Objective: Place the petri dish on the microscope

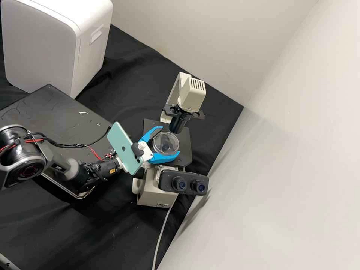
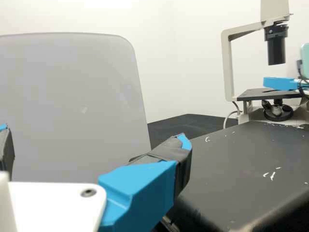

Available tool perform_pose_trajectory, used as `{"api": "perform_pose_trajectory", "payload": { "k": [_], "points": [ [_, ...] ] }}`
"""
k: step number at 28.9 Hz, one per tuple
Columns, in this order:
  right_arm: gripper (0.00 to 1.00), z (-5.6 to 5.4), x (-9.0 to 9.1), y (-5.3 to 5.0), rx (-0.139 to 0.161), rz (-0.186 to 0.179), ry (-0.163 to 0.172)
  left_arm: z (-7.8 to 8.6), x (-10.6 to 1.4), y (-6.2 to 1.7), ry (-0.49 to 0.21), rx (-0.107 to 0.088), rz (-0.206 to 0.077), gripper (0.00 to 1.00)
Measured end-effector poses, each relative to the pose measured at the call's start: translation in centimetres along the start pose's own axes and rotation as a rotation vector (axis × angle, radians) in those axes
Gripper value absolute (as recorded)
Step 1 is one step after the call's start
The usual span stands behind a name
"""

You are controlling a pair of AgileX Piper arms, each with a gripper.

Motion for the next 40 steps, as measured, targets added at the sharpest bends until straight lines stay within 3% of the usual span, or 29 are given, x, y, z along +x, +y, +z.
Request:
{"api": "perform_pose_trajectory", "payload": {
  "k": [8,16,17,40],
  "points": [
    [0.00,-0.5,1.9,-1.2,-0.057,0.011,0.019,0.1,0.0,-0.01,-0.003,0.000,0.000,1.00],
    [0.00,-0.8,2.7,-2.0,-0.073,0.023,0.026,0.1,0.0,-0.01,-0.006,0.000,-0.001,1.00],
    [1.00,-0.8,2.7,-2.0,-0.075,0.025,0.028,0.1,0.0,-0.01,-0.006,0.000,-0.001,1.00],
    [1.00,-0.9,2.4,-2.0,-0.080,0.023,0.015,0.2,0.0,-0.02,-0.012,-0.002,-0.001,1.00]
  ]
}}
